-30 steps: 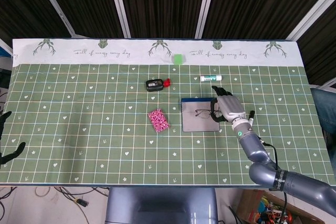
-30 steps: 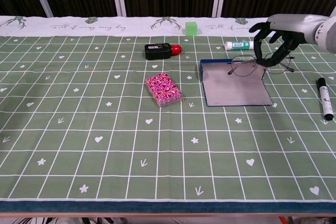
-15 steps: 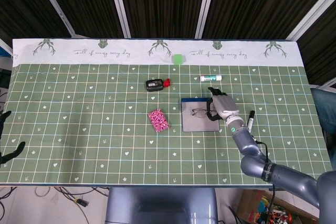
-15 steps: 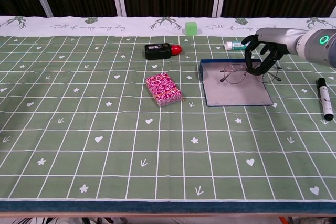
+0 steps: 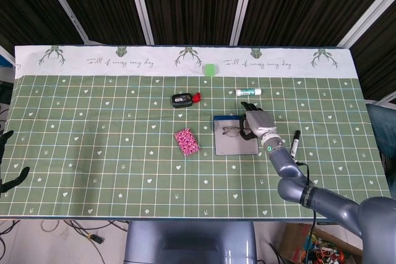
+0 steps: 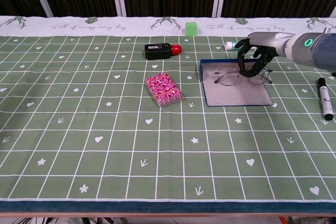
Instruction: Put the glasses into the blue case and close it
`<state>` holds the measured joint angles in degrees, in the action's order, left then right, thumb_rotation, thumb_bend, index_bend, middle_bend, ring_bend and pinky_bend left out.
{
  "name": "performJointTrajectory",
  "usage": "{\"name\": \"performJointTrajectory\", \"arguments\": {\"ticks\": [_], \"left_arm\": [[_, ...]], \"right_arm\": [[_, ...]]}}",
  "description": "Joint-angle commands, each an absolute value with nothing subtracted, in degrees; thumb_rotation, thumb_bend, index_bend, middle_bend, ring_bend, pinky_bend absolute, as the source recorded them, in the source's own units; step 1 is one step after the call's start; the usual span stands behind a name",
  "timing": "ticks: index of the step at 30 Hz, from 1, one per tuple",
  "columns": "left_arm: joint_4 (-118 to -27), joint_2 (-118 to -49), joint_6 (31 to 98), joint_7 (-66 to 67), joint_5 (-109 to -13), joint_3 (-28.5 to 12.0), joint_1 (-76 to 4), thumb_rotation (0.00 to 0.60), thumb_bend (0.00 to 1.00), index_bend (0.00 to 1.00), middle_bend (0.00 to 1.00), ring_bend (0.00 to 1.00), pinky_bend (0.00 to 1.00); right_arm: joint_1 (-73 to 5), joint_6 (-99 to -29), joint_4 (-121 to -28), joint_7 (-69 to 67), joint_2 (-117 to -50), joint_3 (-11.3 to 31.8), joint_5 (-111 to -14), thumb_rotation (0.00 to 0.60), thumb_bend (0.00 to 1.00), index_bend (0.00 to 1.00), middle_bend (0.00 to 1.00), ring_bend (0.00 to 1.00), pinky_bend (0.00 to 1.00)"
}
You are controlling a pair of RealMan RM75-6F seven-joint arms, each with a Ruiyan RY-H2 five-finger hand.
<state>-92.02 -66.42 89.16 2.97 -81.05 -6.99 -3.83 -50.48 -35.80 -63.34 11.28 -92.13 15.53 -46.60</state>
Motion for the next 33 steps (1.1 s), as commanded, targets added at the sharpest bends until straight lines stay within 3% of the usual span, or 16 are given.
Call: {"name": "performJointTrajectory", "arguments": {"ticks": [1, 29, 33], "left_arm": [[-91.96, -66.46, 89.16, 2.95, -81.01, -6.97, -3.81, 0.6, 0.21, 0.13, 0.0, 0.0, 0.0], [-91.77, -66.43, 88.99, 2.69, -80.88, -7.04, -3.89, 0.6, 0.21, 0.13, 0.0, 0.0, 0.0], [-91.78, -66.42, 88.91, 2.73, -80.8, -7.07, -3.93, 0.6, 0.21, 0.13, 0.0, 0.0, 0.0]], "right_arm": [[-50.89, -35.41, -62.69, 10.89, -92.5, 15.56, -46.76, 0.6, 0.5, 0.64, 0.0, 0.04, 0.15], [-55.65, -30.75, -55.34, 10.46, -95.72, 15.42, -43.94, 0.6, 0.5, 0.64, 0.0, 0.04, 0.15], [-56.18, -29.76, -54.59, 10.74, -95.64, 15.1, -43.22, 0.6, 0.5, 0.56, 0.0, 0.03, 0.15]]}}
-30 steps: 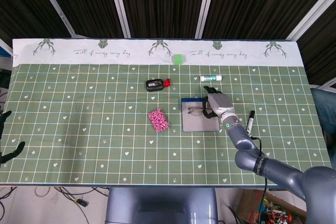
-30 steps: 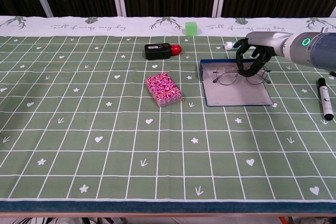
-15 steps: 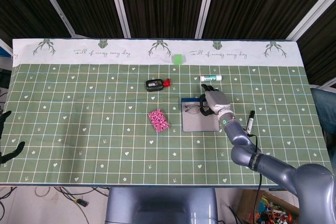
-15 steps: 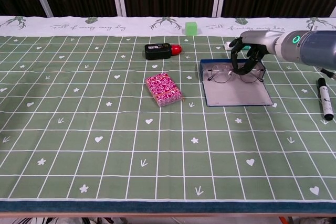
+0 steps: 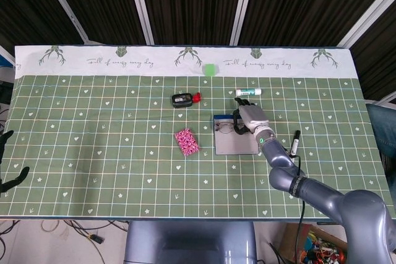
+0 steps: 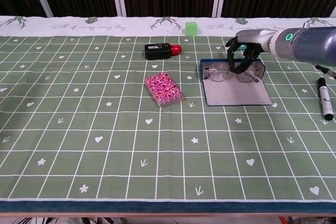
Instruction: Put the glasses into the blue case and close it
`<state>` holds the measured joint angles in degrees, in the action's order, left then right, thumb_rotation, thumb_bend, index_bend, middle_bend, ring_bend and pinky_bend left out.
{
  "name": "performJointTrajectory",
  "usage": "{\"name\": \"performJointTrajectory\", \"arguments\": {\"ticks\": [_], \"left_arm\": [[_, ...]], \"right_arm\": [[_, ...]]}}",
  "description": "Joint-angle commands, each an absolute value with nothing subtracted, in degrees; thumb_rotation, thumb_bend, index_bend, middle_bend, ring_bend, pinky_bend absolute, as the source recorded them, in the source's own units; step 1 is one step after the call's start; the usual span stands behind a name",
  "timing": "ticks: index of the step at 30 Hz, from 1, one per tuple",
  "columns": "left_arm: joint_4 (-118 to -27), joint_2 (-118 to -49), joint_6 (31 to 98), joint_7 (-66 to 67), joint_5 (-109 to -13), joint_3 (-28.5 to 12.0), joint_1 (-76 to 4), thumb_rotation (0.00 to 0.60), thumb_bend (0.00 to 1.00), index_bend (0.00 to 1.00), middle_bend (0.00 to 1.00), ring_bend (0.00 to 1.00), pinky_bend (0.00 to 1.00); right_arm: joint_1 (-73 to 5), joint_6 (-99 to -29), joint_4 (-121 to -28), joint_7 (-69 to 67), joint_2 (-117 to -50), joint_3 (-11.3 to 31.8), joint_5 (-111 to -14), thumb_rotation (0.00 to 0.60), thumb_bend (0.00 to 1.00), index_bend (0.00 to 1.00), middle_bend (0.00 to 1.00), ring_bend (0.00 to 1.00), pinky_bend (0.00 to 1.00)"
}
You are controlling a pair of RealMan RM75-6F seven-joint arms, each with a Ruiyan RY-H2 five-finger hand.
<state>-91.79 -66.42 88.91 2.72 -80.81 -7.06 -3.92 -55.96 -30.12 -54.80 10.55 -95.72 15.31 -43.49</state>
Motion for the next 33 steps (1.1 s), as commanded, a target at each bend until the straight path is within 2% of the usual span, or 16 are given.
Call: {"name": "performJointTrajectory", "arguments": {"ticks": [1, 13, 33], "left_arm": [[-91.78, -66.43, 88.89, 2.73, -80.77, -7.09, -3.94, 0.6, 0.21, 0.13, 0.0, 0.0, 0.0], [-91.73, -66.47, 88.96, 2.72, -80.82, -7.1, -3.96, 0.6, 0.21, 0.13, 0.0, 0.0, 0.0], [-91.83, -66.57, 89.05, 3.09, -80.69, -7.12, -3.91, 0.6, 0.21, 0.13, 0.0, 0.0, 0.0]], "right_arm": [[-56.28, -29.46, -54.63, 10.94, -95.43, 14.84, -43.11, 0.6, 0.5, 0.51, 0.0, 0.02, 0.15], [-55.86, -28.63, -58.26, 11.19, -92.82, 12.87, -42.24, 0.6, 0.5, 0.26, 0.0, 0.01, 0.15], [-56.46, -29.58, -60.15, 11.3, -91.02, 11.73, -40.62, 0.6, 0.48, 0.22, 0.0, 0.0, 0.15]]}}
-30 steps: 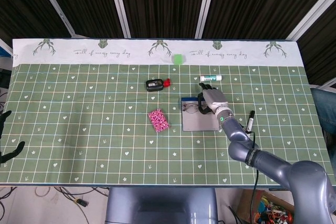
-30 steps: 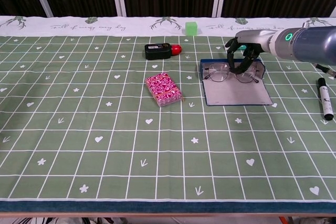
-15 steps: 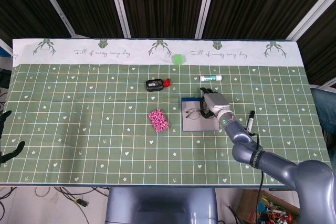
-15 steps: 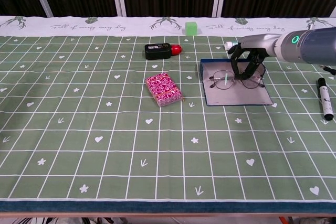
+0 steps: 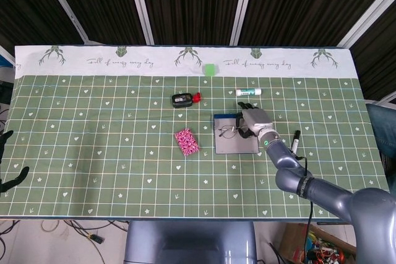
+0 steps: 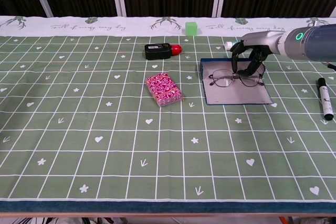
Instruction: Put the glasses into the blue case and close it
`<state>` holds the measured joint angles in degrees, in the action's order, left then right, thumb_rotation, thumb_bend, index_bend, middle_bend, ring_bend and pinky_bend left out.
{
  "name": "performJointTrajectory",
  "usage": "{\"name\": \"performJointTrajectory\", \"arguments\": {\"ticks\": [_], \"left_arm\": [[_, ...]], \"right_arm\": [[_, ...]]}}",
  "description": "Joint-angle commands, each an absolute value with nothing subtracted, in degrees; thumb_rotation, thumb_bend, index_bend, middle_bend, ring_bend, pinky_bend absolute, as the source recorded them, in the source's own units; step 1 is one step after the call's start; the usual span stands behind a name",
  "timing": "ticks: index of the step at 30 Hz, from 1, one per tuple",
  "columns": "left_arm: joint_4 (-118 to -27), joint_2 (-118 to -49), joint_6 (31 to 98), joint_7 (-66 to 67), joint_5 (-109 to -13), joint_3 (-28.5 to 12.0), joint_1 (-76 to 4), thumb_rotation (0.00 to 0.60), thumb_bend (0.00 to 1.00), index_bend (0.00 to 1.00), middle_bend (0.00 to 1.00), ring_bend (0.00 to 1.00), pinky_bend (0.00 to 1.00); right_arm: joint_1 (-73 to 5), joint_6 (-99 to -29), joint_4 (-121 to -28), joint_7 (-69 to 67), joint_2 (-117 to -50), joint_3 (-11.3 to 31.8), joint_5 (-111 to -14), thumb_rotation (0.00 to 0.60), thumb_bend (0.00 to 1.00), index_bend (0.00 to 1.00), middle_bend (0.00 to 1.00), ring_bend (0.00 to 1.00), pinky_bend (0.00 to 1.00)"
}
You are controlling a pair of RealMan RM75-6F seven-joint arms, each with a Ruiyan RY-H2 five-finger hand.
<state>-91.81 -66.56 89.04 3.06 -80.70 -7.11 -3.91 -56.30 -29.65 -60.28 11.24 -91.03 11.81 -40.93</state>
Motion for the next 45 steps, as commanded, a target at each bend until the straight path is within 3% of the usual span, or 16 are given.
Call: {"name": "performJointTrajectory", "arguments": {"ticks": [1, 11, 18, 23, 26, 29, 31, 37, 40, 45], "left_arm": [[-91.83, -66.56, 89.08, 3.1, -80.68, -7.12, -3.9, 0.6, 0.21, 0.13, 0.0, 0.0, 0.0], [-91.78, -66.58, 89.05, 3.13, -80.68, -7.12, -3.91, 0.6, 0.21, 0.13, 0.0, 0.0, 0.0], [-91.85, -66.62, 89.19, 3.2, -80.8, -7.07, -3.85, 0.6, 0.21, 0.13, 0.0, 0.0, 0.0], [-91.94, -66.69, 89.19, 3.36, -80.85, -7.0, -3.85, 0.6, 0.21, 0.13, 0.0, 0.0, 0.0], [-92.04, -66.75, 89.32, 3.43, -80.79, -7.04, -3.79, 0.6, 0.21, 0.13, 0.0, 0.0, 0.0], [-92.28, -66.79, 89.28, 3.53, -80.38, -7.13, -3.7, 0.6, 0.21, 0.13, 0.0, 0.0, 0.0], [-92.37, -66.76, 89.19, 3.6, -80.31, -7.11, -3.71, 0.6, 0.21, 0.13, 0.0, 0.0, 0.0], [-92.54, -66.74, 89.19, 3.81, -80.34, -7.07, -3.69, 0.6, 0.21, 0.13, 0.0, 0.0, 0.0], [-92.64, -66.68, 89.04, 3.66, -80.14, -7.08, -3.66, 0.6, 0.21, 0.13, 0.0, 0.0, 0.0], [-92.7, -66.61, 88.92, 3.6, -80.03, -7.12, -3.69, 0.6, 0.21, 0.13, 0.0, 0.0, 0.0]], "right_arm": [[-56.53, -29.57, -60.07, 11.31, -91.04, 11.7, -40.4, 0.6, 0.48, 0.22, 0.0, 0.0, 0.15], [-55.41, -32.72, -64.19, 9.26, -88.71, 13.07, -41.28, 0.6, 0.45, 0.13, 0.0, 0.0, 0.15], [-52.1, -38.1, -73.13, 6.76, -83.54, 14.0, -46.39, 0.6, 0.45, 0.1, 0.0, 0.01, 0.15], [-48.43, -42.44, -80.51, 6.63, -79.87, 11.84, -51.09, 0.6, 0.45, 0.08, 0.01, 0.07, 0.15], [-46.62, -44.6, -83.68, 7.25, -78.79, 10.25, -52.76, 0.6, 0.45, 0.08, 0.08, 0.14, 0.15], [-44.33, -49.46, -87.12, 10.53, -78.69, 7.47, -56.24, 0.6, 0.45, 0.08, 0.2, 0.25, 0.17], [-43.71, -50.86, -87.66, 11.52, -79.07, 6.99, -56.67, 0.6, 0.45, 0.08, 0.32, 0.36, 0.23], [-43.86, -50.18, -87.66, 13.81, -79.66, 6.59, -54.9, 0.6, 0.46, 0.09, 0.54, 0.54, 0.45], [-44.32, -49.24, -87.04, 15.37, -80.08, 6.22, -53.75, 0.6, 0.48, 0.1, 0.6, 0.6, 0.52], [-45.03, -48.12, -86.22, 17.47, -80.69, 6.14, -51.01, 0.6, 0.48, 0.12, 0.63, 0.62, 0.53]]}}
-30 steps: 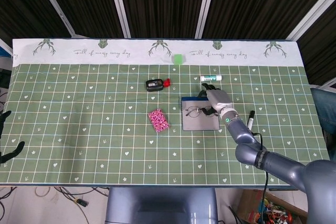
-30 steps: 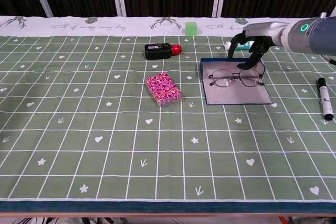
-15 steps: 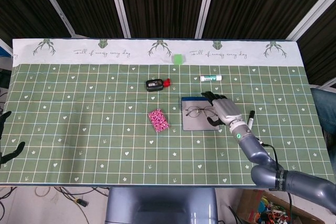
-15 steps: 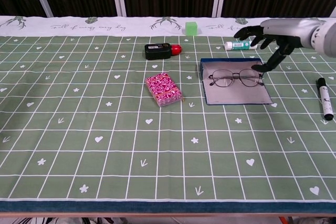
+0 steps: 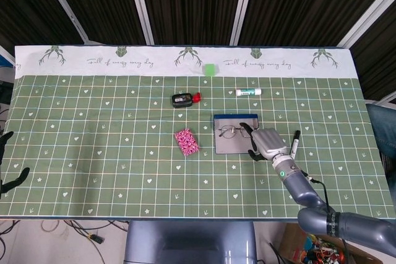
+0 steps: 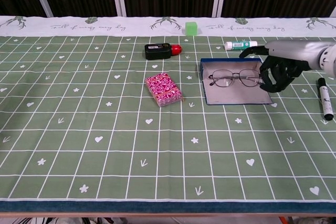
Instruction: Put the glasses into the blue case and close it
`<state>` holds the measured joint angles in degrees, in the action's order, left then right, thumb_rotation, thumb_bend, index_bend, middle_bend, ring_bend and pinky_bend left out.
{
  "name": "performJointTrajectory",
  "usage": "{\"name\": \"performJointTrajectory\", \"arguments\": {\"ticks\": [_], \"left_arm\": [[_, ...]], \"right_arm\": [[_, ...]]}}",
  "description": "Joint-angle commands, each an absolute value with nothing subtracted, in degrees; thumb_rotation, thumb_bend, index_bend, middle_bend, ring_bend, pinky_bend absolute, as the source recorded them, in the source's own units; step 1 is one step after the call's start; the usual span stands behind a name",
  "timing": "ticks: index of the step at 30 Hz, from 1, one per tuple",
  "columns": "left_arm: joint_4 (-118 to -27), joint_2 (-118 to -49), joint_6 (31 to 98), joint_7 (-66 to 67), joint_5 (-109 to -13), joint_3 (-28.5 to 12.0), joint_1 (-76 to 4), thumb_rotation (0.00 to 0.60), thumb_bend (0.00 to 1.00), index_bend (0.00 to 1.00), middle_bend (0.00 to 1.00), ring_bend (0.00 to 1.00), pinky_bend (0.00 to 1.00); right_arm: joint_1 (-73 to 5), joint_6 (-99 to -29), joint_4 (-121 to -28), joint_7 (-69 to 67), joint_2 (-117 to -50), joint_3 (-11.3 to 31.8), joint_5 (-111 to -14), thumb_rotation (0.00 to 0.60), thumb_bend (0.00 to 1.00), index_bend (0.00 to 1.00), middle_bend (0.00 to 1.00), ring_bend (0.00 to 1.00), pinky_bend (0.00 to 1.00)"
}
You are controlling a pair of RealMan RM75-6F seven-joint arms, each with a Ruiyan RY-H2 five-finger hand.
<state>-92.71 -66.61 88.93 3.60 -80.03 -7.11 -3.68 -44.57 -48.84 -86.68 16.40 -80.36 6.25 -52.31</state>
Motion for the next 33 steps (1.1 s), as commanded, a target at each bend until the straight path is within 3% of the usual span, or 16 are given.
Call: {"name": "performJointTrajectory", "arguments": {"ticks": [1, 33], "left_arm": [[-92.71, -66.6, 88.91, 3.61, -80.02, -7.12, -3.7, 0.6, 0.21, 0.13, 0.0, 0.0, 0.0], [-92.59, -66.58, 88.8, 3.73, -79.97, -7.22, -3.8, 0.6, 0.21, 0.13, 0.0, 0.0, 0.0]], "right_arm": [[-45.23, -47.84, -86.07, 17.98, -80.75, 6.07, -50.44, 0.6, 0.48, 0.12, 0.63, 0.62, 0.53], [-48.21, -46.31, -83.65, 24.18, -84.28, 5.69, -42.51, 0.6, 0.51, 0.16, 0.64, 0.63, 0.53]]}}
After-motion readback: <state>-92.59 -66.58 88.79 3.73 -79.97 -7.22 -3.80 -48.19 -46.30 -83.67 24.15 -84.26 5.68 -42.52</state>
